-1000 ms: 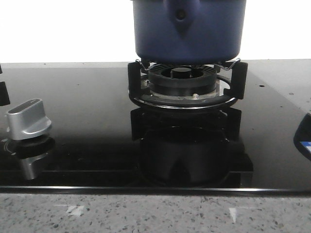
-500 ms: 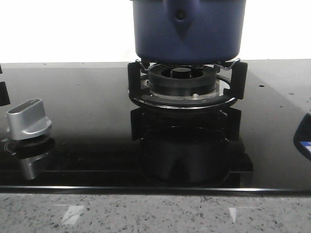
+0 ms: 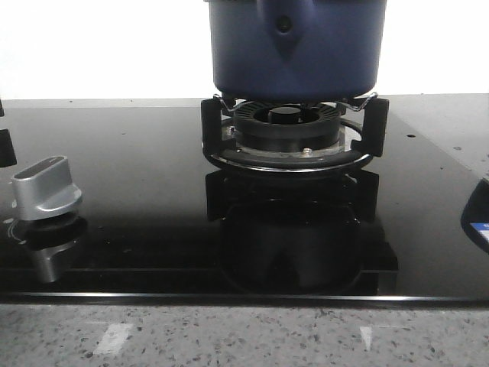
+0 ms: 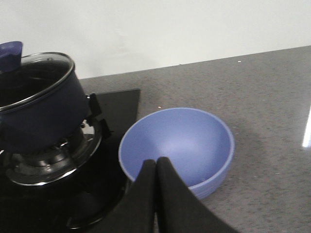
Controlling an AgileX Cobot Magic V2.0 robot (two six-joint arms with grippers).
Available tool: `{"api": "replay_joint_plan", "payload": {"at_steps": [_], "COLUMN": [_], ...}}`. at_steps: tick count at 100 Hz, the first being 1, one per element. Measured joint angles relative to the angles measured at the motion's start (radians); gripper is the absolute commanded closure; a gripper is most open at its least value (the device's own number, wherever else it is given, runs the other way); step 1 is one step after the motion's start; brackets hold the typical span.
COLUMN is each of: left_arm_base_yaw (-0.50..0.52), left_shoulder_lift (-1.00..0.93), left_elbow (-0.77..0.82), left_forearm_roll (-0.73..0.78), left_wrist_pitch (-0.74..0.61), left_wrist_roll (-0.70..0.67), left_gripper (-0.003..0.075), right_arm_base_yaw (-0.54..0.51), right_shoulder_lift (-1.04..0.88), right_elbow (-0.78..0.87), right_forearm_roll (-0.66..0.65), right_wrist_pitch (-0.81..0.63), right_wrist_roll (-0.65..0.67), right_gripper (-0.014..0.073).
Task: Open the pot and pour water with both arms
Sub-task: 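Lower the glass lid back onto the saucepan with the left gripper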
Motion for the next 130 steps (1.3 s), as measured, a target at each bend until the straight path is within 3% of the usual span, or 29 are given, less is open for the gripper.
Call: {"api": "replay_joint_plan", "payload": {"at_steps": [27, 46, 130], "left_arm_base_yaw": [0.004, 0.004, 0.004], "left_shoulder_lift": [-0.516, -0.799, -0.851], "left_elbow": [0.566, 0.823, 0.869], "left_forearm_roll": [-0.013, -0.049, -0.068], "left_wrist_pitch": [-0.336, -0.430, -0.442], "left_wrist_roll": [-0.005, -0.047, -0.100], "left_gripper": [0.0741, 0.0740, 0.0741], "right_arm_base_yaw": [0.000, 0.000, 0.000], "right_shoulder_lift": [-0.159, -0.162, -0.162], "right_elbow": [0.193, 0.213, 0.213], "right_forearm_roll": [0.060, 0.060, 0.060], "right_wrist_pitch": [-0.141, -0.168, -0.175], "right_wrist_roll": [0.000, 0.000, -0.001], "right_gripper": [0.0668, 0.0669, 0.0668]}}
